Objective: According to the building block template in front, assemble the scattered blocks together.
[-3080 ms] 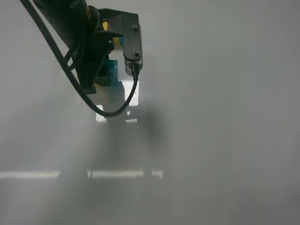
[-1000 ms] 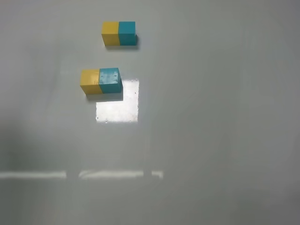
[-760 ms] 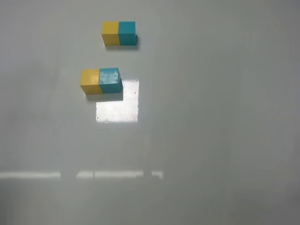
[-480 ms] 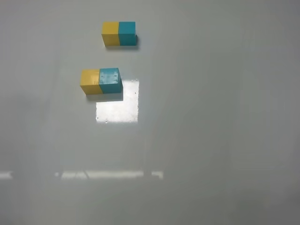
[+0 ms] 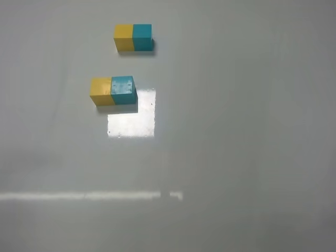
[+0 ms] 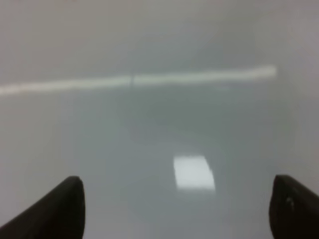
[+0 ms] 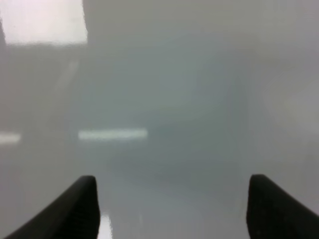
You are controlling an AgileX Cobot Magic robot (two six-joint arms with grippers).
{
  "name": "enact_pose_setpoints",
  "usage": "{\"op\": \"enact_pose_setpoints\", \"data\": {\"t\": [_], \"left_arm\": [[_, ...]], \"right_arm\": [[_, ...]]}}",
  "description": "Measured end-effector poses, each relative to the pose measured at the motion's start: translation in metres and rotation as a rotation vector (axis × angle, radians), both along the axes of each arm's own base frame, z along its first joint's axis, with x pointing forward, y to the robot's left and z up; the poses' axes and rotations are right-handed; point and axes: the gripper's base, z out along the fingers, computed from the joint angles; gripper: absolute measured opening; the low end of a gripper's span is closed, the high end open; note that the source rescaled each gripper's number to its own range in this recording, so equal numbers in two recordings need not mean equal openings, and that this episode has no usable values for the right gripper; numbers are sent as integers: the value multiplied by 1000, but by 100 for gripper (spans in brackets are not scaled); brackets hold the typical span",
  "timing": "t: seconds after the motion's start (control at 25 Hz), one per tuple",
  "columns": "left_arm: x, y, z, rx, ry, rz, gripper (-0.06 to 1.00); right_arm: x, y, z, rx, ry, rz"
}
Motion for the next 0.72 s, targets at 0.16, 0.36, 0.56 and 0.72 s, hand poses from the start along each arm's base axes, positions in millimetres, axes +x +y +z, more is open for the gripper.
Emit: {"op": "enact_pose_setpoints", "data": {"t": [0.16,0.36,0.56,0.72], "left_arm": [[-5,-4,-13,-53,-19,-89,72],[-6,4,-20,-35,16,-82,72],[-4,8,-25,-81,37,-8,72],[2,9,-37,-132,68,30,72]], "right_arm": [[0,0,0,0,0,0],[0,0,0,0,0,0],[0,0,0,0,0,0],[0,0,0,0,0,0]]}}
